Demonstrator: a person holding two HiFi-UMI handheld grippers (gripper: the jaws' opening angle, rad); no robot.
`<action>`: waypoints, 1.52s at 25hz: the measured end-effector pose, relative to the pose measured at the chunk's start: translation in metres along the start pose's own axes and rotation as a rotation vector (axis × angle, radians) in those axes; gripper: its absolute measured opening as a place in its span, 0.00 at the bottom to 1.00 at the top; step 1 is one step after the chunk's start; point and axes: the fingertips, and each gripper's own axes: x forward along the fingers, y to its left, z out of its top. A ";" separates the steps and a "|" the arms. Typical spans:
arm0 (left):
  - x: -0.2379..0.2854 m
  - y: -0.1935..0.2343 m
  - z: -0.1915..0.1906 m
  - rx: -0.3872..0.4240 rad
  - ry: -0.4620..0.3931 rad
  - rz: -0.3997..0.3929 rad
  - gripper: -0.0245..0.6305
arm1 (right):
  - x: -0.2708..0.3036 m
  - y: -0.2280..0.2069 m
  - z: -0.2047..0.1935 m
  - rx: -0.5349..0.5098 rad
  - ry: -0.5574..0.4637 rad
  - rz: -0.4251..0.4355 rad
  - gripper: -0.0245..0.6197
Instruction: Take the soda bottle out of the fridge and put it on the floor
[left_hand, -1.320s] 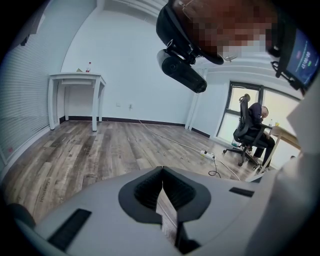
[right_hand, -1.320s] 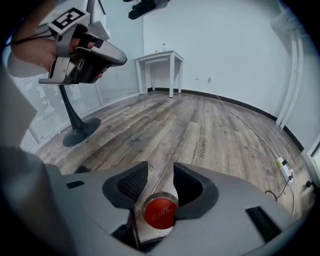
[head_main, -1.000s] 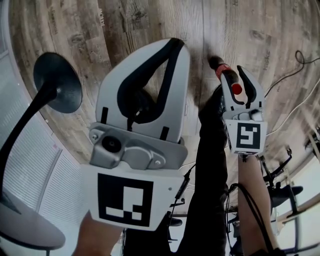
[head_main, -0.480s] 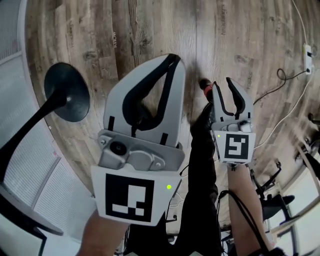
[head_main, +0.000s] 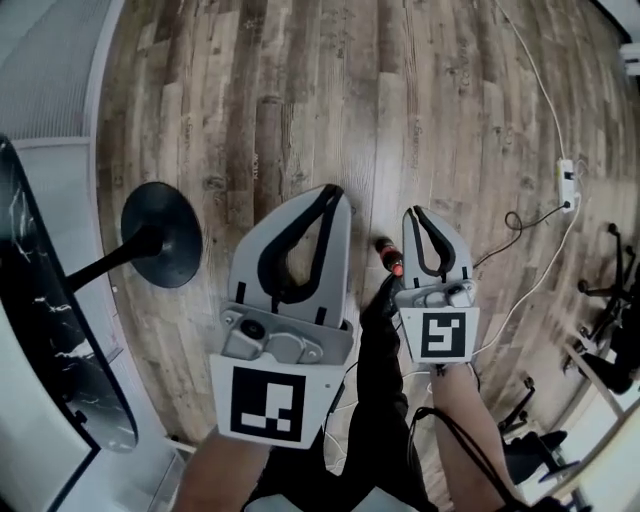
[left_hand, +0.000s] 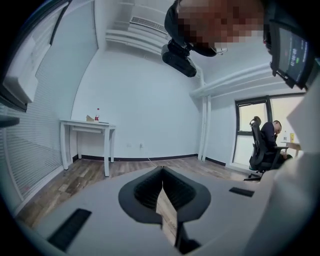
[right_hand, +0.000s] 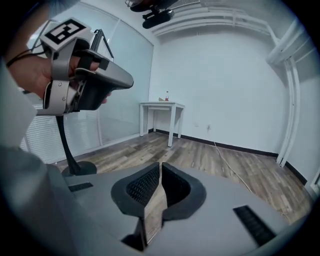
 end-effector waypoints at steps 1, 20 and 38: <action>-0.004 -0.002 0.018 0.002 -0.010 0.002 0.06 | -0.005 -0.002 0.022 -0.001 -0.021 -0.002 0.08; -0.122 -0.020 0.371 0.130 -0.363 0.117 0.06 | -0.166 -0.027 0.459 -0.104 -0.491 -0.038 0.06; -0.209 -0.033 0.514 0.233 -0.514 0.183 0.06 | -0.251 -0.014 0.610 -0.171 -0.661 -0.058 0.06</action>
